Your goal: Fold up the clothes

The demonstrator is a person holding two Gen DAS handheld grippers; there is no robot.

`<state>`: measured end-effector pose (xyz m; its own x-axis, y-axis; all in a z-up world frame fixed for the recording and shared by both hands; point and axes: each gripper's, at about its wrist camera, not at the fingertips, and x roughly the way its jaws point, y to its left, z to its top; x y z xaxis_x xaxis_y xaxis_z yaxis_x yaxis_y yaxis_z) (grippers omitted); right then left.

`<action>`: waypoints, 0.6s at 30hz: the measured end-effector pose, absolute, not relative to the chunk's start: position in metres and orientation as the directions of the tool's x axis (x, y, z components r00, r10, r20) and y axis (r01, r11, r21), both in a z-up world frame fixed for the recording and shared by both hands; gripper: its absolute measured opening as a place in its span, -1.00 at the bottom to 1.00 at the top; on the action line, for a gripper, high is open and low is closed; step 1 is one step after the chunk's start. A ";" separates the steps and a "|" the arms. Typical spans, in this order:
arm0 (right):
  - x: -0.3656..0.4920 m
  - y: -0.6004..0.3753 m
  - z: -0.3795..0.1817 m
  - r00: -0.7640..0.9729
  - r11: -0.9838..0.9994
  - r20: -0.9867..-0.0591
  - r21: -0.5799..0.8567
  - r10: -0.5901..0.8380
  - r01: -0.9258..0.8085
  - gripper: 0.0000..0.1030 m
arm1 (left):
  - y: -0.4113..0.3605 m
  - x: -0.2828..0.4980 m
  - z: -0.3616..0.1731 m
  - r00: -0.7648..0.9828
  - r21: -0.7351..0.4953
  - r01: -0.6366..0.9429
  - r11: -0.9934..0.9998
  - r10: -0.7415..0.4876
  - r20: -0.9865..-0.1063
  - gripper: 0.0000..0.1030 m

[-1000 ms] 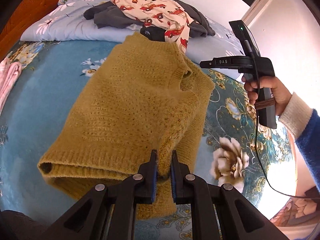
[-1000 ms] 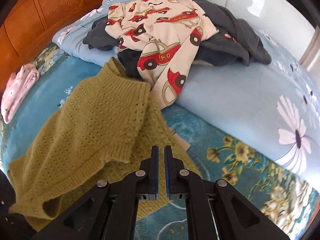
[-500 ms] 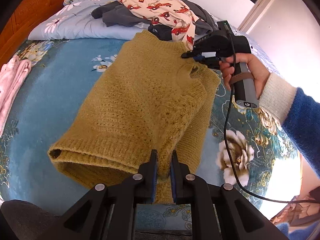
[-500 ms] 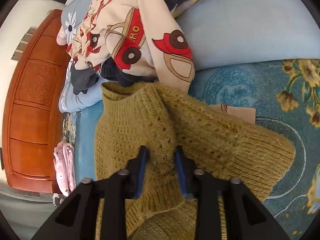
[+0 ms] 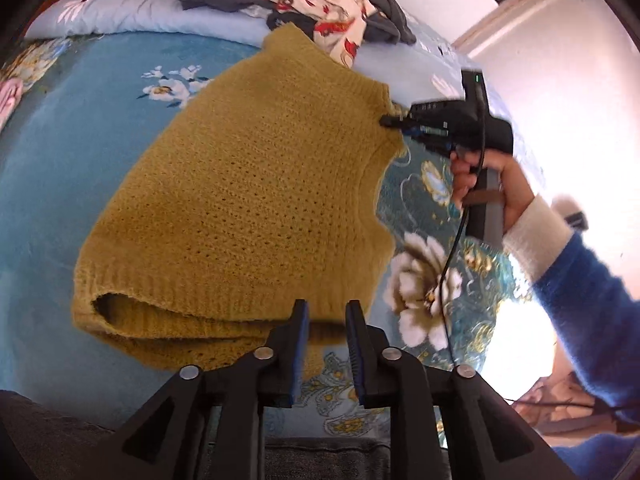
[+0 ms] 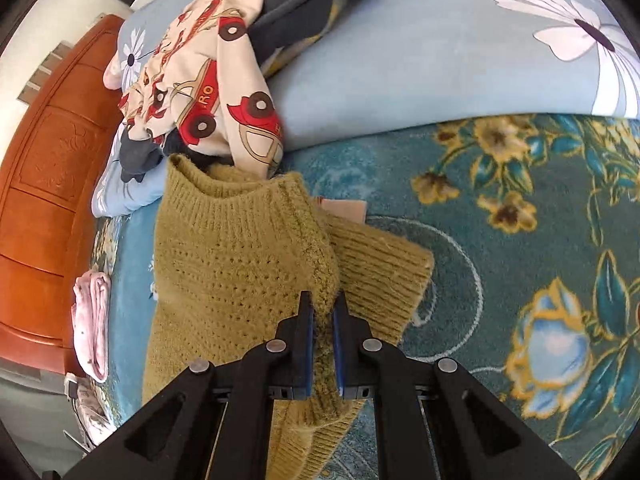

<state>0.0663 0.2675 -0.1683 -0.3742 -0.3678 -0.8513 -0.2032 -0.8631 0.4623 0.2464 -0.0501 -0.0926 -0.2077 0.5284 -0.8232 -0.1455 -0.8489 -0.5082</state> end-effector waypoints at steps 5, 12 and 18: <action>0.062 0.259 -0.159 -0.368 -0.904 -0.869 0.403 -0.331 -0.139 -0.83 | -0.135 0.231 -0.089 -0.395 -0.481 0.155 -0.863 0.392 -0.831 0.25; 0.071 0.257 -0.142 -0.396 -0.928 -0.861 0.369 -0.320 -0.053 -0.57 | -0.179 0.193 -0.171 -0.166 -0.364 0.362 -0.858 0.325 -0.931 0.25; 0.071 0.283 -0.168 -0.408 -0.855 -0.825 0.489 -0.391 -0.171 0.12 | -0.170 0.181 -0.217 0.022 -0.359 0.374 -0.855 0.395 -0.918 0.34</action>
<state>0.0711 0.2834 -0.1675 -0.4078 -0.3905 -0.8253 -0.1713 -0.8551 0.4893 0.1812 -0.1697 -0.2171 0.0224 0.3950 -0.9184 0.3737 -0.8554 -0.3587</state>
